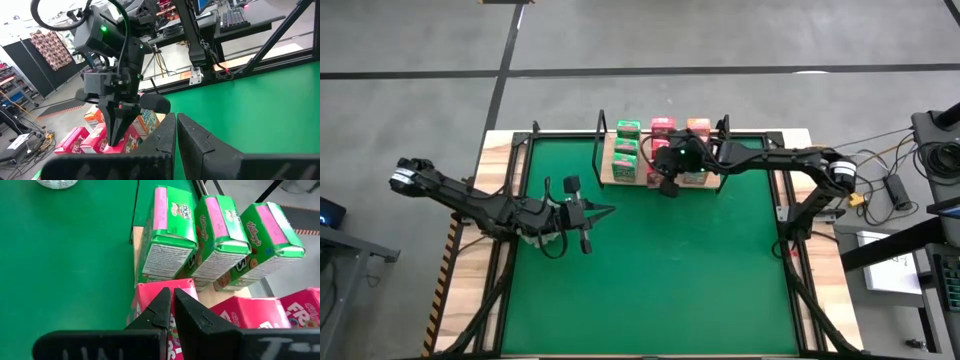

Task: Stack cereal on shelf
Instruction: Adjust the red cereal box on the shelf

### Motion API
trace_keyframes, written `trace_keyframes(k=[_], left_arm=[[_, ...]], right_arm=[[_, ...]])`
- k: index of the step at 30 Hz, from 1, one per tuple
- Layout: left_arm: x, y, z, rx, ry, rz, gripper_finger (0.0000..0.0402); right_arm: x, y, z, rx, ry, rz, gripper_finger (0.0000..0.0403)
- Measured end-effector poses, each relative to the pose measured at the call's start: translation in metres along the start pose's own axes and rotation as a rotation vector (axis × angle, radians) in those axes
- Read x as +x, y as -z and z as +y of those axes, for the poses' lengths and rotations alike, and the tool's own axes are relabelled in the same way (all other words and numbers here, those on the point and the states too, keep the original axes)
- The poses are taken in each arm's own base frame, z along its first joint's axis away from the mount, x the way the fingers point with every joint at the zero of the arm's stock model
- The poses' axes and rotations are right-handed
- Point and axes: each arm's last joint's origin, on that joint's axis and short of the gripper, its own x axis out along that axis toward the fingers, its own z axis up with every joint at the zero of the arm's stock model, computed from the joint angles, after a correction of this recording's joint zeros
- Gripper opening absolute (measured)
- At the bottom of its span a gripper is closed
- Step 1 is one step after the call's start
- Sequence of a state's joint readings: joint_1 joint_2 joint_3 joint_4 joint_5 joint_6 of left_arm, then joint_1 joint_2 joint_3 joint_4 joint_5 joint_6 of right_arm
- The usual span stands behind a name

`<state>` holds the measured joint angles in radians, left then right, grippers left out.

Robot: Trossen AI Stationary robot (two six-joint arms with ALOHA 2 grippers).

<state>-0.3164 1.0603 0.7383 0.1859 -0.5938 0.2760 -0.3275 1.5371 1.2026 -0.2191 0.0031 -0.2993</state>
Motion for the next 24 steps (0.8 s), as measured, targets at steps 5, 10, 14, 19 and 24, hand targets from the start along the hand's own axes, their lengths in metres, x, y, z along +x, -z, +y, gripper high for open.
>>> trace_keyframes(k=[5, 10, 14, 19, 24], left_arm=[[0.0, 0.0, 0.0, 0.0, 0.0, 0.0, 0.0], [0.0, 0.0, 0.0001, 0.0, 0.0, 0.0, 0.0], [0.0, 0.0, 0.0, -0.002, 0.0, 0.0, 0.0], [0.0, 0.0, 0.0001, -0.004, 0.0, 0.0, 0.0], [0.0, 0.0, 0.0, -0.004, 0.0, 0.0, 0.0]], right_arm=[[-0.0007, 0.0006, -0.0011, 0.013, 0.017, 0.01, 0.0013], [-0.0037, 0.0006, -0.0015, 0.01, 0.023, 0.017, 0.0013], [-0.0037, 0.0017, -0.002, 0.003, 0.022, 0.027, 0.0013], [-0.0038, 0.0025, -0.003, 0.005, 0.04, 0.039, 0.0013], [-0.0038, 0.0026, -0.0031, 0.005, 0.045, 0.041, 0.0013]])
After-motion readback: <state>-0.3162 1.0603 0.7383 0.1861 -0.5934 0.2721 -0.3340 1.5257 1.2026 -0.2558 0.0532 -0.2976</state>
